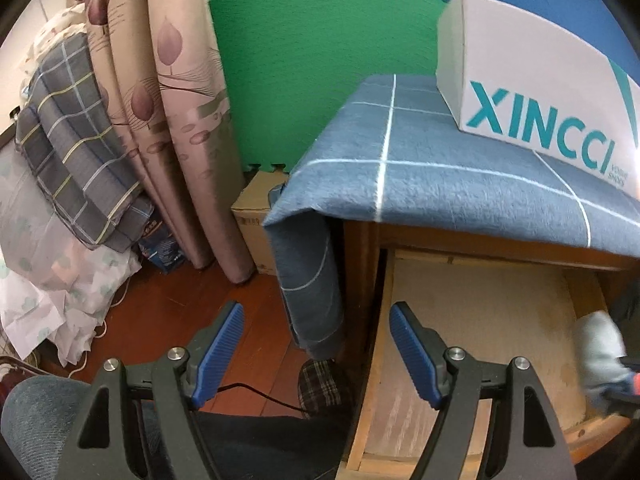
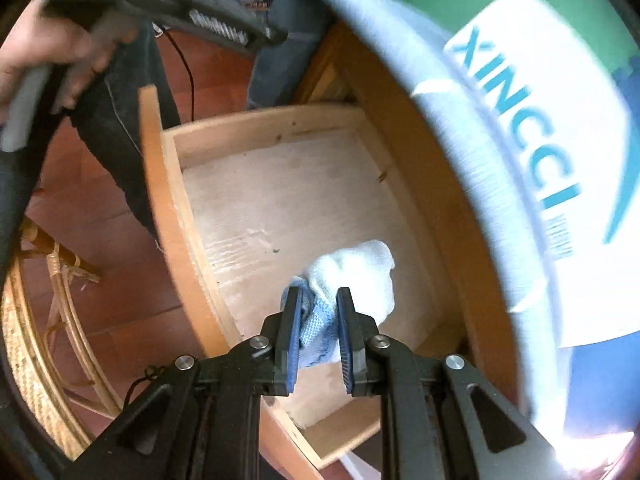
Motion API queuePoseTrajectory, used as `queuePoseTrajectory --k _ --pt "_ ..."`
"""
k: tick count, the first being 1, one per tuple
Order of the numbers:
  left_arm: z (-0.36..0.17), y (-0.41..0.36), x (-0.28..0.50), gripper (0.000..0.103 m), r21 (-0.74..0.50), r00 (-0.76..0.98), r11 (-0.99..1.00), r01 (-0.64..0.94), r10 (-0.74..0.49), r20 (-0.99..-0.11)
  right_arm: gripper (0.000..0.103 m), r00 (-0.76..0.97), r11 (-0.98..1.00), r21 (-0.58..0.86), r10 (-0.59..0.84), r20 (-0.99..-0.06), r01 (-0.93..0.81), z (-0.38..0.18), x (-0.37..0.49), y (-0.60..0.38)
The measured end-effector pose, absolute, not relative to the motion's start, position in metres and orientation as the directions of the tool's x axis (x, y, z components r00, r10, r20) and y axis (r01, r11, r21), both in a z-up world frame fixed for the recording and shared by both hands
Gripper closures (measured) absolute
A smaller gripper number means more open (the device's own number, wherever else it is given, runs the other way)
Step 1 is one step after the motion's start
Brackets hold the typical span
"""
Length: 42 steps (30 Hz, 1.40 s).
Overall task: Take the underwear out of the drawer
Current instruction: 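Carry the light blue sock over the white box with the right gripper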
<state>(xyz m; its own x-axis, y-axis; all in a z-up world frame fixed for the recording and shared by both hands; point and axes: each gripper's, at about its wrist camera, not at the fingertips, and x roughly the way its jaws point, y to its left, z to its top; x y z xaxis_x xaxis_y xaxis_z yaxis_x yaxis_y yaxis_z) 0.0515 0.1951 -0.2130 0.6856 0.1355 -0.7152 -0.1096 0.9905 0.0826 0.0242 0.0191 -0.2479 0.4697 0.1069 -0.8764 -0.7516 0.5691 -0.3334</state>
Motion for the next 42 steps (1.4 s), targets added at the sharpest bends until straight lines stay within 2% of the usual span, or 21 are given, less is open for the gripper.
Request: queuePoseTrajectory --k 6,13,20,22,24,27,32,36,42 --pt "-0.199 0.200 0.047 0.026 0.045 0.720 0.991 -0.123 0.120 -0.684 0.087 0.531 0.551 -0.393 0.110 -0.840 -0.736 -0.176 0.003 0.009" --pt "-0.168 0.210 0.033 0.026 -0.006 0.814 0.991 -0.134 0.106 -0.571 0.087 0.622 0.527 -0.483 0.116 -0.774 -0.699 -0.065 -0.026 -0.010" --pt "-0.156 0.210 0.029 0.026 0.007 0.840 0.992 -0.123 0.108 -0.531 0.087 0.754 0.540 -0.606 0.084 -0.652 -0.584 0.079 -0.045 -0.037" --pt "-0.156 0.208 0.029 0.026 0.009 0.840 0.994 -0.109 0.097 -0.535 0.087 0.823 0.492 -0.712 0.017 -0.567 -0.501 0.111 -0.048 -0.043" --pt "-0.158 0.208 0.029 0.026 0.016 0.836 0.994 -0.109 0.100 -0.540 0.087 0.847 0.424 -0.776 -0.035 -0.530 -0.467 0.123 -0.050 -0.044" --pt "-0.159 0.207 0.030 0.026 0.008 0.831 0.994 -0.107 0.093 -0.548 0.087 0.794 0.518 -0.662 0.055 -0.606 -0.541 0.145 -0.050 -0.046" --pt "-0.155 0.214 0.025 0.026 -0.027 0.842 0.993 -0.112 0.081 -0.533 0.087 0.768 0.505 -0.639 0.079 -0.635 -0.580 0.128 -0.057 -0.027" --pt "-0.154 0.218 0.026 0.026 -0.043 0.842 0.992 -0.123 0.081 -0.533 0.087 0.793 0.492 -0.663 0.097 -0.602 -0.564 0.151 -0.059 -0.018" --pt "-0.144 0.223 0.020 0.026 -0.063 0.866 0.990 -0.123 0.076 -0.495 0.087 0.866 0.545 -0.697 0.120 -0.485 -0.465 0.243 -0.046 -0.021"
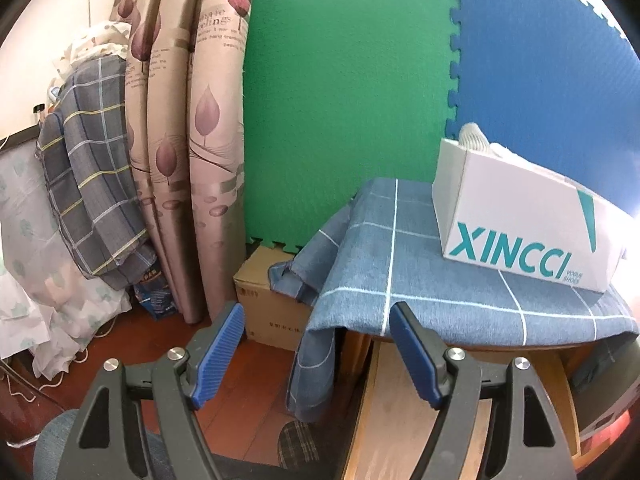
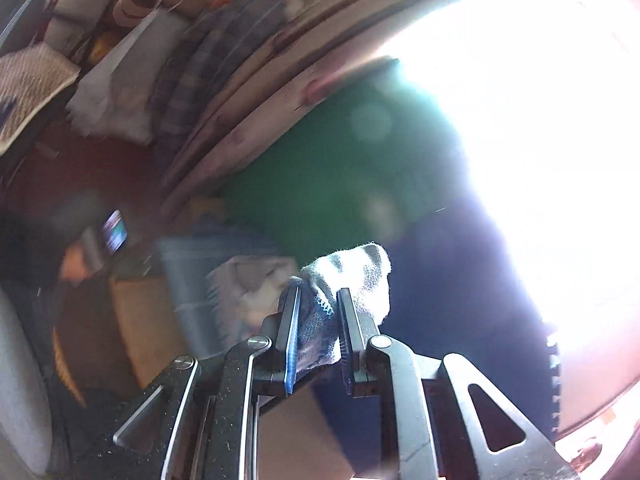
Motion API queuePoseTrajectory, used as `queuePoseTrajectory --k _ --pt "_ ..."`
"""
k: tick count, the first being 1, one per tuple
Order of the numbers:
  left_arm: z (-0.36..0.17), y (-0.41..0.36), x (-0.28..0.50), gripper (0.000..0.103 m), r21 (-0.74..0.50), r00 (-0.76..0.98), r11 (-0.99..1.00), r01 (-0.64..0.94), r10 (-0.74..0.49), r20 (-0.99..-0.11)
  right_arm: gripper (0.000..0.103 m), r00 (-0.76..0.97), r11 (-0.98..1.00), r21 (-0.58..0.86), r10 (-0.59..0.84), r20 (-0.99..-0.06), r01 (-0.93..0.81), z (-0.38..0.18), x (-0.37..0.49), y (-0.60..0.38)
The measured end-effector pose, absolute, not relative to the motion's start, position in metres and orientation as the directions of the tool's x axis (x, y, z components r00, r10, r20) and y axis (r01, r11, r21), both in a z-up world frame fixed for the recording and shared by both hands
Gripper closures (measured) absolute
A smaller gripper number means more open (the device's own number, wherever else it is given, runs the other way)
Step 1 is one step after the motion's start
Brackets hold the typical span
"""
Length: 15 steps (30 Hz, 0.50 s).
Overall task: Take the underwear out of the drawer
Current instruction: 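Carry the light blue sock over the white box with the right gripper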
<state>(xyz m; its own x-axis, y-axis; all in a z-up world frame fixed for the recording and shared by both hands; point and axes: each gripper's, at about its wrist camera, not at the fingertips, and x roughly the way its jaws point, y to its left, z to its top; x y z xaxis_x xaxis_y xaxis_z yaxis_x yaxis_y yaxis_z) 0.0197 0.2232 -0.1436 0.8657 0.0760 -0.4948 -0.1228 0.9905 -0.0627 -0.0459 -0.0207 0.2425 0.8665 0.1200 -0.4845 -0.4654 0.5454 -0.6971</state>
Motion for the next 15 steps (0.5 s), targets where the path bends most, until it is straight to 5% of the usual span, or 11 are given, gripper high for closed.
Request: queuePoseTrajectory --k 8,15 --pt "-0.141 0.230 0.020 0.026 -0.103 0.867 0.986 -0.128 0.061 -0.495 0.087 0.926 0.716 -0.630 0.062 -0.371 -0.301 0.348 0.017 -0.069" --pt "-0.140 0.229 0.018 0.026 -0.106 0.869 0.988 -0.116 0.050 -0.492 0.087 0.906 0.768 -0.583 -0.010 -0.423 -0.264 0.327 0.098 -0.093"
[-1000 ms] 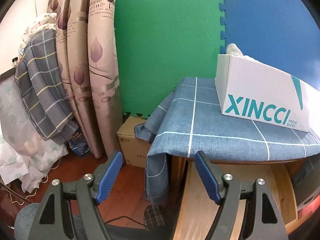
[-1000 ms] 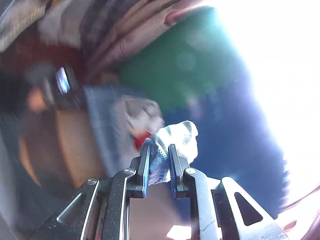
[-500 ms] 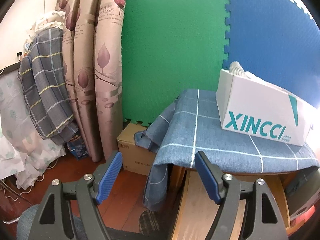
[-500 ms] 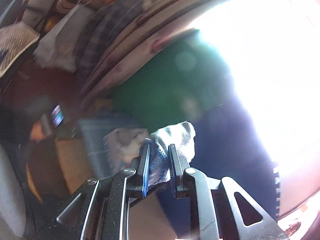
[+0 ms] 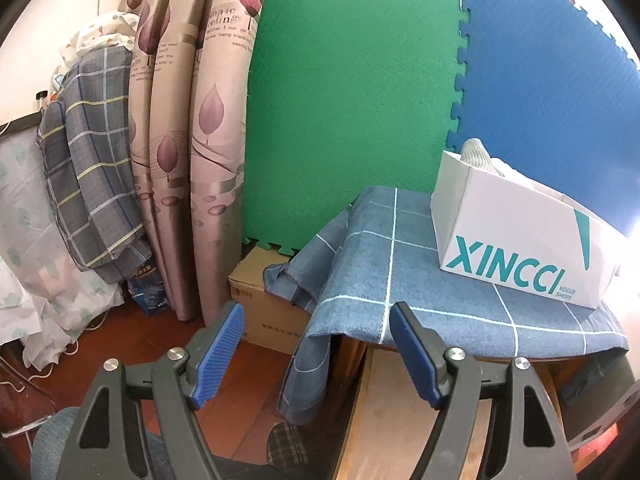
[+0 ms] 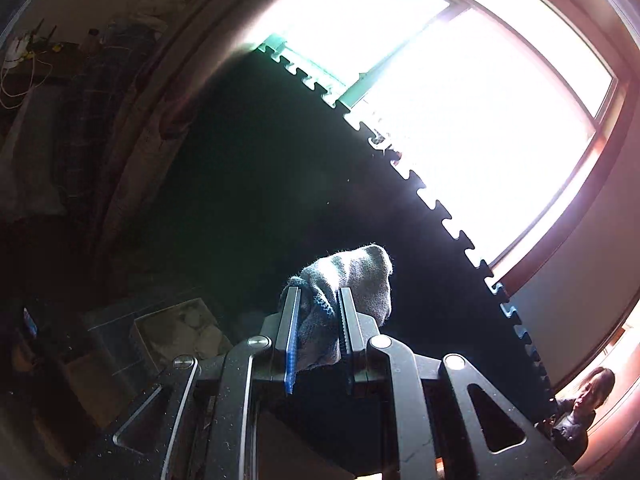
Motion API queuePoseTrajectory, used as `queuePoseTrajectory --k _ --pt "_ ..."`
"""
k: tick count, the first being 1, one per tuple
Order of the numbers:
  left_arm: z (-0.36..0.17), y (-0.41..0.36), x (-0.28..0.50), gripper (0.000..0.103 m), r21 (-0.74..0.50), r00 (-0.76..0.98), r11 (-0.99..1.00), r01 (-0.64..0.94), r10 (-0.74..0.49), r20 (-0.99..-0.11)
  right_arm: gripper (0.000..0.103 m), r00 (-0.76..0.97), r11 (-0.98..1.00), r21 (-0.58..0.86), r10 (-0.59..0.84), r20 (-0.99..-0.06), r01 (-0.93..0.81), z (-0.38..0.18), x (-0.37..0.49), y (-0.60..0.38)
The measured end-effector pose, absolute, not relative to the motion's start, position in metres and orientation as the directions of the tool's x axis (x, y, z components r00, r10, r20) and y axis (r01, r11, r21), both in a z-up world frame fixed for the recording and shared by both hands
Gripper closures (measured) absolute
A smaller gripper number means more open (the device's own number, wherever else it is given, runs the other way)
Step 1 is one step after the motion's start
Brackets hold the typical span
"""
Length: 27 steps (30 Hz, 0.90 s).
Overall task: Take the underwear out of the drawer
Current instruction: 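Carry the light blue sock over the white box with the right gripper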
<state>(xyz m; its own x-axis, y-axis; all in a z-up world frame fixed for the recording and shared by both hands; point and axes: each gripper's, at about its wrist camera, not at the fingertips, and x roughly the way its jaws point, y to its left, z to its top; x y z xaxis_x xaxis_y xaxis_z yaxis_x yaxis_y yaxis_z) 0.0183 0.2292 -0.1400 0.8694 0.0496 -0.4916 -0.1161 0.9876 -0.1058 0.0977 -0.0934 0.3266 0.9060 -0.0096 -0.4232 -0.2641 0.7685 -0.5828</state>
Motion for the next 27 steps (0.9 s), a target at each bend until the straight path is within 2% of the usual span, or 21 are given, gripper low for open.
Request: queuePoseTrajectory --k 4,11,15,20,23,27 --pt "-0.140 0.225 0.017 0.026 -0.095 0.871 0.991 -0.095 0.036 -0.490 0.087 0.865 0.792 -0.531 -0.006 -0.501 -0.302 0.271 0.150 -0.094" --pt "-0.143 0.222 0.019 0.026 -0.098 0.863 0.992 -0.084 0.023 -0.504 0.087 0.708 0.837 -0.370 0.031 -0.705 -0.404 0.102 0.240 -0.091" --pt "-0.148 0.218 0.022 0.026 -0.090 0.853 0.993 -0.076 0.019 -0.521 0.087 0.601 0.879 -0.264 0.031 -0.799 -0.397 0.004 0.281 -0.101" --pt "-0.152 0.211 0.023 0.026 -0.072 0.847 0.996 -0.055 0.009 -0.532 0.087 0.499 0.924 -0.165 0.031 -0.866 -0.344 -0.093 0.304 -0.120" --pt "-0.154 0.207 0.025 0.026 -0.062 0.844 0.997 -0.046 0.005 -0.536 0.087 0.479 0.940 -0.128 0.042 -0.877 -0.318 -0.119 0.306 -0.130" --pt "-0.157 0.202 0.028 0.026 -0.053 0.837 0.998 -0.037 0.002 -0.547 0.087 0.492 0.944 -0.107 0.063 -0.869 -0.311 -0.126 0.304 -0.137"
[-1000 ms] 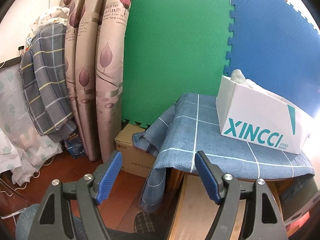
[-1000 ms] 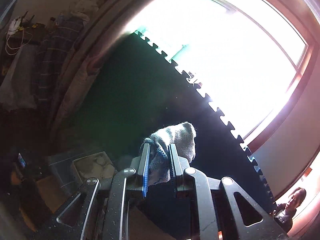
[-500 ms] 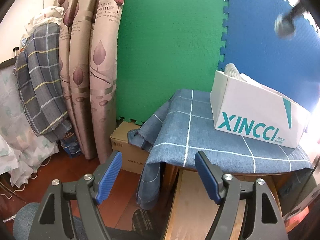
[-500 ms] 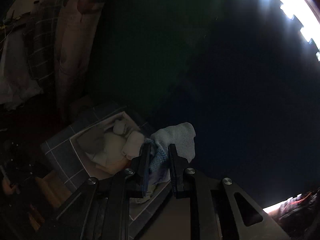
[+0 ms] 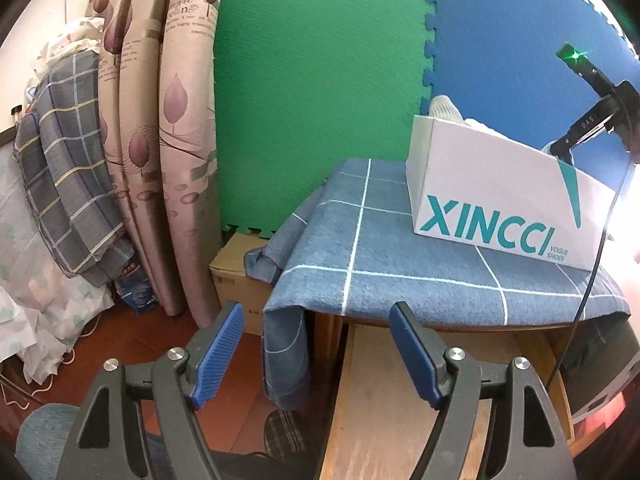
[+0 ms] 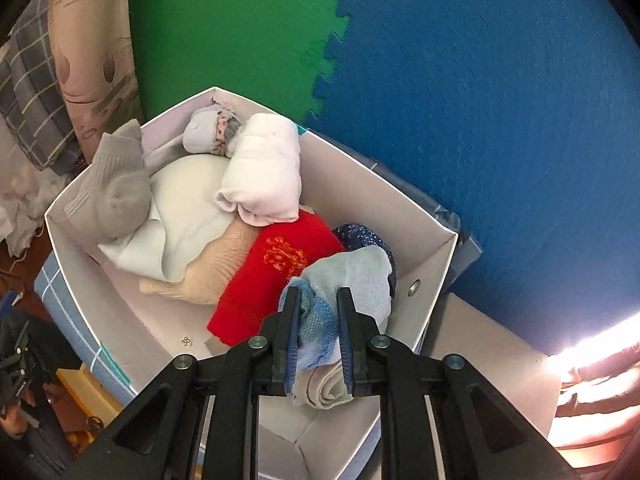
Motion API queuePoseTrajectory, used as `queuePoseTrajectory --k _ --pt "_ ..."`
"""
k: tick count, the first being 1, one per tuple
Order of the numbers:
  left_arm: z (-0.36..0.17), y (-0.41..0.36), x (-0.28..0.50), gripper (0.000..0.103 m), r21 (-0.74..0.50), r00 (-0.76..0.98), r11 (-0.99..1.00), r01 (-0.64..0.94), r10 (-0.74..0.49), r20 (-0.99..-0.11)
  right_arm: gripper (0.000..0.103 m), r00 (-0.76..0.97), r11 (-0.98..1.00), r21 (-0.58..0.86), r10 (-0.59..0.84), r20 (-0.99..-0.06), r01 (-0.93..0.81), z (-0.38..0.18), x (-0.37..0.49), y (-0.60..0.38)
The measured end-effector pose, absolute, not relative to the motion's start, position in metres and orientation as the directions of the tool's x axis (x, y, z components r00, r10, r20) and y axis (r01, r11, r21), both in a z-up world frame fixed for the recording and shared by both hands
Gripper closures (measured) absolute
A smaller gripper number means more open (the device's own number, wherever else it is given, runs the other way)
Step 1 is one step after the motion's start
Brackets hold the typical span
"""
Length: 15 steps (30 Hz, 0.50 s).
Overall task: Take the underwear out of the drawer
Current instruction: 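Lower the light blue sock into the box and open the right gripper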
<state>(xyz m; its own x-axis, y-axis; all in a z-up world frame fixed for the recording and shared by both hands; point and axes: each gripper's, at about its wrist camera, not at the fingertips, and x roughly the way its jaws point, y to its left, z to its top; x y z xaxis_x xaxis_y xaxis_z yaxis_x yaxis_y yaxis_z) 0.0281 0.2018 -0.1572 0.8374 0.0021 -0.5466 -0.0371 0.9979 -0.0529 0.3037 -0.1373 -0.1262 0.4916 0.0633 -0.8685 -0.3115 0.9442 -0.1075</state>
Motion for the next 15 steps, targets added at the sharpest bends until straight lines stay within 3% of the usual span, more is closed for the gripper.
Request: queuePoseTrajectory --k 11,15 --pt "-0.161 0.192 0.026 0.026 -0.013 0.833 1.000 -0.012 0.003 -0.553 0.086 0.537 0.952 -0.151 0.017 -0.843 -0.267 -0.130 0.296 -0.126" --pt "-0.156 0.184 0.023 0.026 -0.003 0.841 1.000 0.010 -0.010 -0.540 0.075 0.575 0.972 -0.151 -0.021 -0.818 -0.180 -0.139 0.292 -0.120"
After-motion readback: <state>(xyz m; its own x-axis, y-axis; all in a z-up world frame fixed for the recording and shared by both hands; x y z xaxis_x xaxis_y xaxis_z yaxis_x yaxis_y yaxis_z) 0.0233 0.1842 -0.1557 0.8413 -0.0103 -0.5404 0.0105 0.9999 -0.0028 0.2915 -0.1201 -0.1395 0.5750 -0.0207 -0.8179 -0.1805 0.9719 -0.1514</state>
